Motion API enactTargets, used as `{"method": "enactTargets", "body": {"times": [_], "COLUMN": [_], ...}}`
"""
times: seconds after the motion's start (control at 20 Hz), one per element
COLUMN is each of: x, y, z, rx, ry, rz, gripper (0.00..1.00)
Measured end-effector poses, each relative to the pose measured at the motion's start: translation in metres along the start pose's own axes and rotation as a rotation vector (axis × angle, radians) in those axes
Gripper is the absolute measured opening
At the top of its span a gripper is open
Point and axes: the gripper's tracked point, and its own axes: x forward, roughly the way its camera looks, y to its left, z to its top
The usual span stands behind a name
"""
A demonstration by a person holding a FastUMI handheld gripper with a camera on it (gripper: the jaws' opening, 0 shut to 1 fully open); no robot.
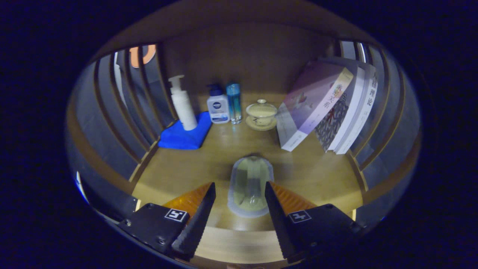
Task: Pull open the drawer, take out the items inside it, and place them on the countertop above the cabinet.
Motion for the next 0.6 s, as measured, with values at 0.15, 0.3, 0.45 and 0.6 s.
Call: {"method": "enactTargets", "body": {"times": [0.15, 0.3, 0.45, 0.6], "x": [-0.027, -0.061, -0.090, -0.118], "y": [0.005, 0.009, 0.010, 0.008], "z": [-0.018, -0.036, -0.049, -0.066], "rx": [-0.022, -0.052, -0.050, -0.029], "ry": [-0.046, -0.106, -0.178, -0.260], "rz": [0.026, 0.058, 0.074, 0.071], "gripper": [0.83, 0.81, 0.84, 0.89]}}
